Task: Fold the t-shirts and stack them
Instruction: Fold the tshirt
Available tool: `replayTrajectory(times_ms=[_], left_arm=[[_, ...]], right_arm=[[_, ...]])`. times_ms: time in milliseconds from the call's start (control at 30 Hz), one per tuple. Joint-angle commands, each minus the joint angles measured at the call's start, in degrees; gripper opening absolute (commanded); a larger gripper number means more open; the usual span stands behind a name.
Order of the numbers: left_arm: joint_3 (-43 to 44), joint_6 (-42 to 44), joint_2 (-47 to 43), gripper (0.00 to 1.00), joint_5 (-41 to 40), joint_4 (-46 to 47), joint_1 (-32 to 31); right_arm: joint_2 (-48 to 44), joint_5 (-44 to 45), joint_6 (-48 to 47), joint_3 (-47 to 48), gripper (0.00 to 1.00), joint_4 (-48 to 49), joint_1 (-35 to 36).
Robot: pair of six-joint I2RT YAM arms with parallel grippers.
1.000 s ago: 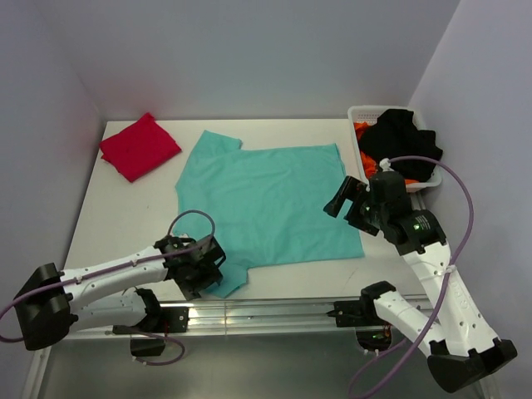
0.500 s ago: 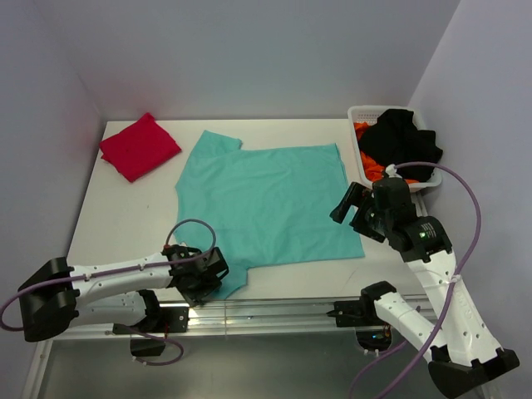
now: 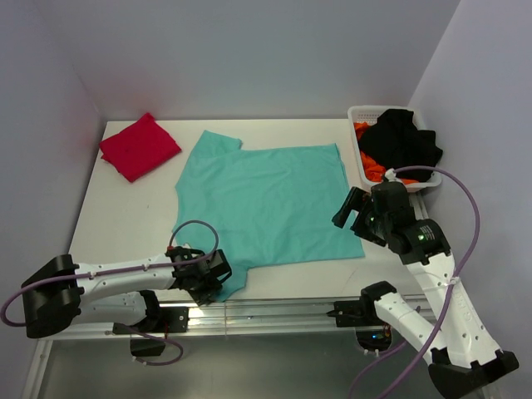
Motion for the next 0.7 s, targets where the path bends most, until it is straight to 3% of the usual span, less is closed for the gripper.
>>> replayTrajectory(times_ms=[0, 233, 367, 533, 667], left_arm=[[-0.6, -0.2, 1.6, 0.39, -4.2, 1.6, 0.3], [-1.6, 5.3, 1.6, 0.24, -4.7, 5.2, 5.3], [-0.2, 8.6, 3.2, 0.01, -5.5, 6.4, 8.8], [3.4, 12.5, 4.2, 0.0, -7.5, 5.7, 11.1], [6.3, 15.3, 4.7, 0.0, -7.8, 5.4, 13.3]], right_arm=[[-1.8, 1.6, -0.8, -1.8, 1.0, -1.7, 0.1], [-1.3, 1.5, 0.1, -1.7, 1.0, -1.5, 0.1], [-0.5, 2.1, -0.9, -1.5, 1.0, -1.8, 0.1], [-1.0, 3.3, -0.9, -6.0, 1.0, -3.6, 0.1], [-1.4, -1.8, 4.5, -13.4, 1.0, -1.9, 0.1]])
